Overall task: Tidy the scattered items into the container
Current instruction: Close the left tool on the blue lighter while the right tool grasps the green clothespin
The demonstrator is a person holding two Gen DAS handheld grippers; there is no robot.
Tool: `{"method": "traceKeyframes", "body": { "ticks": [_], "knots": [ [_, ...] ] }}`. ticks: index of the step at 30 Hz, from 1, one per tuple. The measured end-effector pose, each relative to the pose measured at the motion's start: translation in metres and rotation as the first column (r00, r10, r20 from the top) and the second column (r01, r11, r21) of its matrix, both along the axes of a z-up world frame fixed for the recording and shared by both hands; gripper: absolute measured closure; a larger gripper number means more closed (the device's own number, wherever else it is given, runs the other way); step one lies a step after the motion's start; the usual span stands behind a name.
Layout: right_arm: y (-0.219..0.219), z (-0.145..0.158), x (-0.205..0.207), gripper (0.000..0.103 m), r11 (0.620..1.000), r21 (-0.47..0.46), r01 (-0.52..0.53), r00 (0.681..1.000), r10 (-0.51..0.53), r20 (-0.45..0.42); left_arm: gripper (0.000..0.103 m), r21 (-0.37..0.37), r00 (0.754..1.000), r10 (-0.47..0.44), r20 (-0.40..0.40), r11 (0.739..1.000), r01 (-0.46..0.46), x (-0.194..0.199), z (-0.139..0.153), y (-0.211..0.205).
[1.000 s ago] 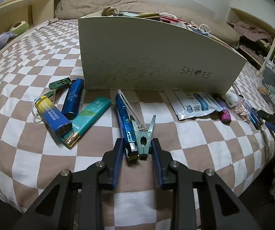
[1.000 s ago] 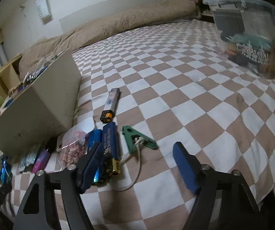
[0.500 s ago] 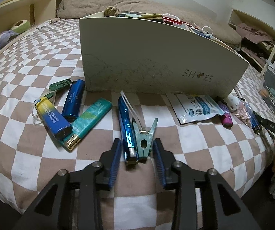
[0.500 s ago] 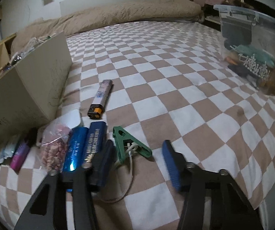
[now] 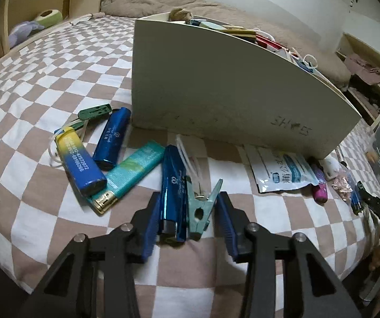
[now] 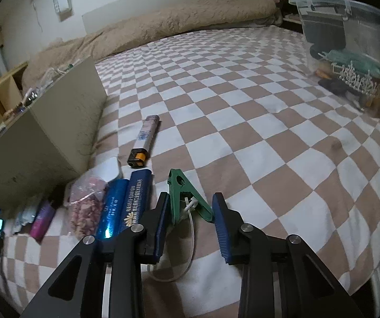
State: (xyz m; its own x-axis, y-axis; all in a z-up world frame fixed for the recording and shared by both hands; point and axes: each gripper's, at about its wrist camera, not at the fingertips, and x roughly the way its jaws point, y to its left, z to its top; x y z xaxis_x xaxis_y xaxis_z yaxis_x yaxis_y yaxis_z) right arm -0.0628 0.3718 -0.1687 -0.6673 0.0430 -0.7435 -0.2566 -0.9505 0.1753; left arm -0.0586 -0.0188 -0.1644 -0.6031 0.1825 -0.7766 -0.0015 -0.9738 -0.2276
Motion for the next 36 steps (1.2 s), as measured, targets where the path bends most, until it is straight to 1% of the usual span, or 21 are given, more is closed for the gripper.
{"method": "traceKeyframes", "body": {
  "ticks": [3,8,10,13,18,22,26,32,36],
  "knots": [
    [0.004,0.003,0.006,0.071,0.999,-0.048,0.002,1.000,-0.003,-0.026,0.068,0.004,1.000,-0.008,-0.002,1.000,0.008,0.003,0.004,-0.001],
    [0.002,0.008,0.011,0.071,0.998,-0.057,-0.006,0.999,0.004,-0.041,0.075,-0.015,0.999,-0.028,-0.021,1.000,0.027,0.014,0.009,-0.001],
    [0.001,0.010,0.013,0.071,0.998,-0.062,-0.009,0.999,0.006,-0.047,0.084,-0.020,0.999,-0.032,-0.032,0.999,0.031,0.018,0.012,-0.004],
    [0.002,0.012,0.016,0.071,0.997,-0.076,-0.011,0.999,0.007,-0.054,0.088,-0.016,0.999,-0.034,-0.025,0.999,0.034,0.022,0.013,-0.011],
    [0.002,0.017,0.022,0.071,0.996,-0.090,-0.013,0.998,0.007,-0.064,0.089,-0.012,0.999,-0.026,-0.023,1.000,0.026,0.027,0.015,-0.015],
    [0.002,0.022,0.028,0.071,0.996,-0.088,-0.018,0.997,0.012,-0.072,0.089,0.031,1.000,-0.030,-0.002,0.999,0.030,0.030,0.013,-0.018],
    [0.002,0.029,0.032,0.071,0.995,-0.092,-0.024,0.997,0.017,-0.080,0.089,-0.001,1.000,-0.027,0.002,1.000,0.027,0.033,0.012,-0.021],
    [0.003,0.049,0.038,0.071,0.991,-0.127,-0.049,0.992,0.034,-0.121,0.089,0.003,0.999,-0.045,0.010,0.999,0.045,0.029,0.008,-0.019],
    [-0.002,0.063,0.041,0.071,0.988,-0.135,-0.073,0.987,0.052,-0.155,0.085,-0.025,0.998,-0.055,0.012,0.998,0.055,0.022,0.004,-0.014]
  ]
}}
